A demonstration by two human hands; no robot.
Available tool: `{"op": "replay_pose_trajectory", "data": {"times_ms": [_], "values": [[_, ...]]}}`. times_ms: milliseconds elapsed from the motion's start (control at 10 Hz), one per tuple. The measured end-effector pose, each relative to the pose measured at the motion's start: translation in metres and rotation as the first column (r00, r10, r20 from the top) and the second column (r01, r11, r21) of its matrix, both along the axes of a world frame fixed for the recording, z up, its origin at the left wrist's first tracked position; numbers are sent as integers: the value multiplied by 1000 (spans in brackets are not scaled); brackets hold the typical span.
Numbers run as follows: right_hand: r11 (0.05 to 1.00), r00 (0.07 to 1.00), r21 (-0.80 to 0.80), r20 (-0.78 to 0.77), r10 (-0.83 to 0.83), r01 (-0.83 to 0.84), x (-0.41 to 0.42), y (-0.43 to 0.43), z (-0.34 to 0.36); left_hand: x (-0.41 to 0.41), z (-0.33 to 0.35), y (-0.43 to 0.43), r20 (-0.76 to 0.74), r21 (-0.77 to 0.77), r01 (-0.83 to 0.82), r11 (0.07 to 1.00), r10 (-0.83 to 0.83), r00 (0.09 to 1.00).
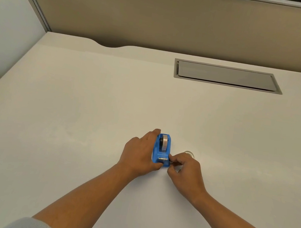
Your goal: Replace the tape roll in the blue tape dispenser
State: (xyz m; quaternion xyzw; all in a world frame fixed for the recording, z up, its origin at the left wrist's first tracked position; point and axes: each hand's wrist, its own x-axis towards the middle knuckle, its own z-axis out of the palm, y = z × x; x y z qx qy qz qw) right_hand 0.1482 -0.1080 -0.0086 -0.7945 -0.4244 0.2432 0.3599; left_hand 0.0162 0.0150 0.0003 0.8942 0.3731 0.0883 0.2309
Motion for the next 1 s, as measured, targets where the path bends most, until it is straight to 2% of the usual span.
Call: {"op": "replay_pose_trajectory", "data": {"times_ms": [500,700,800,900,1000], "values": [[1000,998,0,63,-6,6,-5,2,1,2,-1,-5,70,25,-59,998,57,996],[1000,997,-23,70,17,-16,1,3,4,2,2,-1,47,-68,-23,997,26,999],[999,992,-40,123,38,-33,9,1,7,2,6,1,16,-93,22,995,-21,1000],[1000,979,-2,200,28,-28,21,-1,12,-4,13,5,76,-125,7,992,3,997],[995,981,99,185,-50,32,35,-7,17,-18,9,9,142,-187,-35,982,62,988]]}}
